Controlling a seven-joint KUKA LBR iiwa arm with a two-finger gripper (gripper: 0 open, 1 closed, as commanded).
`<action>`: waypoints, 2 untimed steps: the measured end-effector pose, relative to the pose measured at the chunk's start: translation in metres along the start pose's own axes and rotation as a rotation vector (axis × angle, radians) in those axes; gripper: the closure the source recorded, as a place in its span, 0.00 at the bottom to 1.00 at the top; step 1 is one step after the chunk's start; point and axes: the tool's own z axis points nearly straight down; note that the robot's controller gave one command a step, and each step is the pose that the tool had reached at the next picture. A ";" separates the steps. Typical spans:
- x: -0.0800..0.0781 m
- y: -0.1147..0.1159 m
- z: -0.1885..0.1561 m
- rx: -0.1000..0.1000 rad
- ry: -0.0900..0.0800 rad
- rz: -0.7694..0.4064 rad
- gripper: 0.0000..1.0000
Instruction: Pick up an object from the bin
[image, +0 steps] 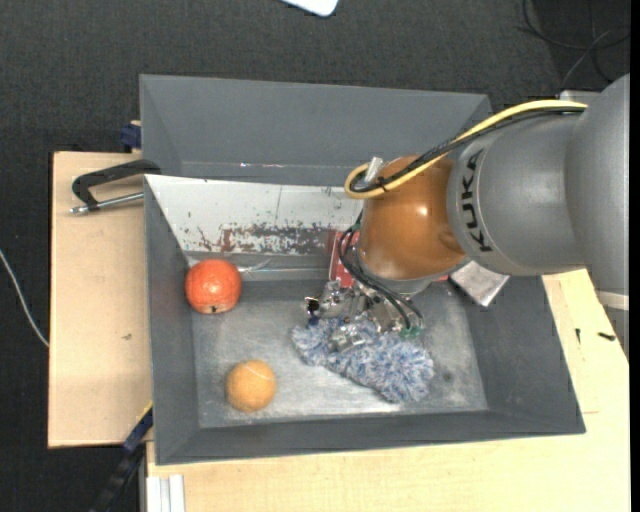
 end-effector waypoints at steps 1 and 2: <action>0.000 0.000 0.000 0.000 0.000 0.000 1.00; -0.001 0.028 -0.141 0.005 -0.005 0.044 1.00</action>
Offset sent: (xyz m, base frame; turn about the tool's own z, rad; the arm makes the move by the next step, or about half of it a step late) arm -0.0080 0.0249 0.1400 0.0444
